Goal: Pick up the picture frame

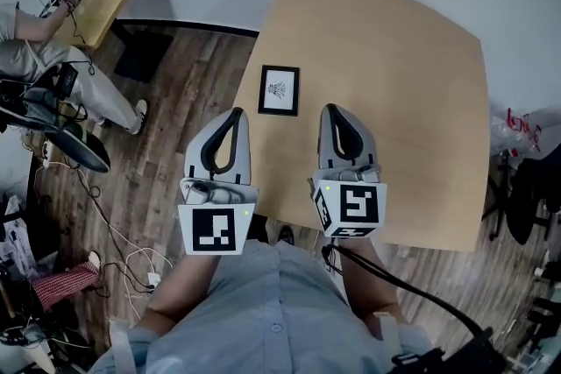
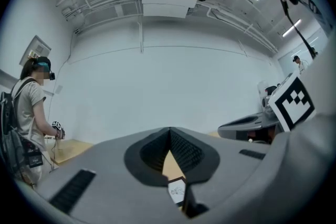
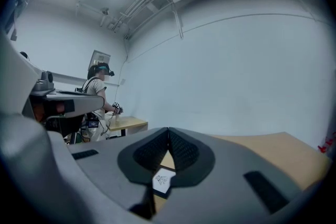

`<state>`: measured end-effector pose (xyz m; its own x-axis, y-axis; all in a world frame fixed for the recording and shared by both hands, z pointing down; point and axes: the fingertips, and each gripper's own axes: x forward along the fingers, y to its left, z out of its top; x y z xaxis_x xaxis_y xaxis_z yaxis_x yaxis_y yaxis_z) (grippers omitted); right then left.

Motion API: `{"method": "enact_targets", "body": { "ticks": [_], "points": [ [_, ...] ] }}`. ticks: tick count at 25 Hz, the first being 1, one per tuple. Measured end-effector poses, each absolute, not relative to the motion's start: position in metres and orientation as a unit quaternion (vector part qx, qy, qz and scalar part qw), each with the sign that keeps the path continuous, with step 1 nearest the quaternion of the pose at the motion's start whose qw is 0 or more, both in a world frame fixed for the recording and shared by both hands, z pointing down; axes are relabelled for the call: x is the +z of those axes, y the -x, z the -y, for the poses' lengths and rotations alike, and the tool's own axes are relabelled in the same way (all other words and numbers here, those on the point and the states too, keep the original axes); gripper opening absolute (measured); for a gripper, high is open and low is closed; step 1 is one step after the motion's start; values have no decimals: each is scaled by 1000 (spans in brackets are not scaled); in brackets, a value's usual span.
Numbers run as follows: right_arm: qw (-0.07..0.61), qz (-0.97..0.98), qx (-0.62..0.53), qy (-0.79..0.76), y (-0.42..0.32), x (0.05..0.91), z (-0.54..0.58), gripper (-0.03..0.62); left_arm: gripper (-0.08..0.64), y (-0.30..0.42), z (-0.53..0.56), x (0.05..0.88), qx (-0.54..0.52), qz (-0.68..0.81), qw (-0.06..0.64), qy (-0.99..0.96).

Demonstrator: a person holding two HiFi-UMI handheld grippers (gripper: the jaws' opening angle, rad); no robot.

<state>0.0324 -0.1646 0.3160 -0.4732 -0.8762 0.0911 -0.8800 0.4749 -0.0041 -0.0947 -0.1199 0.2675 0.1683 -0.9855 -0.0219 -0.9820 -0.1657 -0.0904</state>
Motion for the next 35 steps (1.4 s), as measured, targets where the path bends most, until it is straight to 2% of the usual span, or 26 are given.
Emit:
{"method": "enact_targets", "body": {
  "ticks": [13, 22, 32, 34, 35],
  "points": [
    [80, 844, 71, -526, -21, 348, 198, 2, 1, 104, 159, 282, -50, -615, 7, 787],
    [134, 827, 142, -528, -12, 407, 202, 3, 2, 114, 165, 323, -99, -592, -66, 797],
    [190, 806, 199, -524, -20, 456, 200, 6, 1, 106, 174, 350, -148, -568, -99, 803],
    [199, 803, 209, -521, -21, 465, 201, 23, 0, 105, 176, 355, -153, -567, -104, 803],
    [203, 801, 214, -520, -21, 468, 201, 63, 0, 105, 176, 356, -155, -566, -107, 803]
  ]
}}
